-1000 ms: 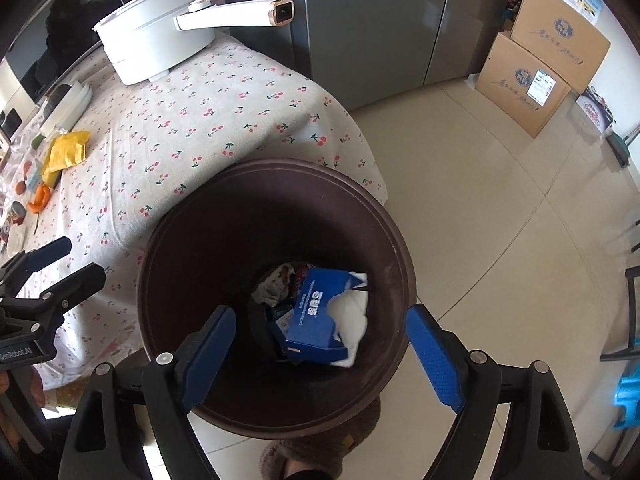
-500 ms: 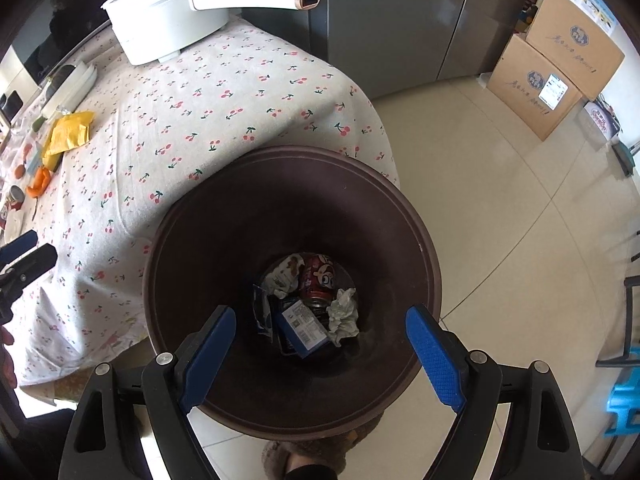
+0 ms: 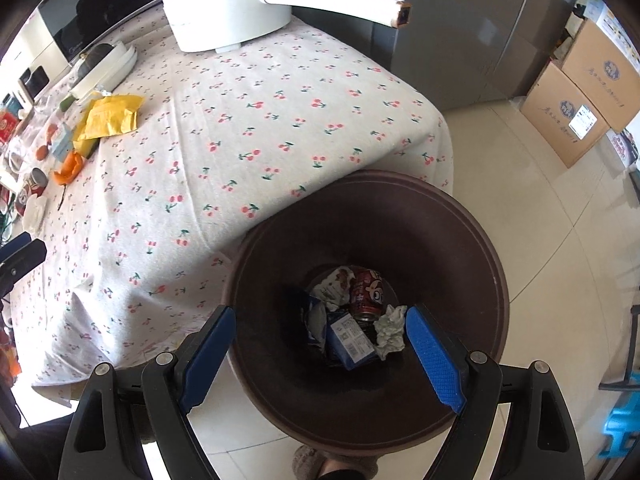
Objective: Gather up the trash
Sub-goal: 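Move the left gripper to the red cartoon can while the right gripper approaches the yellow snack bag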
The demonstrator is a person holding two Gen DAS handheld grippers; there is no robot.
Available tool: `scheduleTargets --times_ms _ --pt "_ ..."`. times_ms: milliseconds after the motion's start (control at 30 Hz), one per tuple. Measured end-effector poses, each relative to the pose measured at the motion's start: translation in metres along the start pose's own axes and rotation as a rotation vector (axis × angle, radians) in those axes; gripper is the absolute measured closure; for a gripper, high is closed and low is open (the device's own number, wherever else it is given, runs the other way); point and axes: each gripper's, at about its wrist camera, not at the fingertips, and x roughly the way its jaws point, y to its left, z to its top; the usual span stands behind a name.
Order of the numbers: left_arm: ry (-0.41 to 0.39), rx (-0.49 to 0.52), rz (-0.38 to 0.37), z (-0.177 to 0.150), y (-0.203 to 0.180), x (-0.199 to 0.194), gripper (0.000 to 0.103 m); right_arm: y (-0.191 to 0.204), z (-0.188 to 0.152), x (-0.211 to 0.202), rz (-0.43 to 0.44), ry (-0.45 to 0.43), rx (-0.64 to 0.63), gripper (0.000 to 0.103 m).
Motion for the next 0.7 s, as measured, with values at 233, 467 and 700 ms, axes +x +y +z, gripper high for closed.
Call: scheduleTargets --times_ms 233,467,700 --pt "-0.001 -0.037 0.048 -0.009 0.043 -0.011 0.001 0.053 0.016 0.000 0.042 -0.018 -0.058 0.014" --pt "0.012 -0.116 0.109 -0.027 0.103 -0.021 0.001 0.105 0.032 0.004 0.078 -0.031 -0.113 0.014" --pt "-0.021 -0.260 0.142 -0.016 0.174 -0.034 0.001 0.144 0.054 0.010 0.115 -0.049 -0.105 0.014"
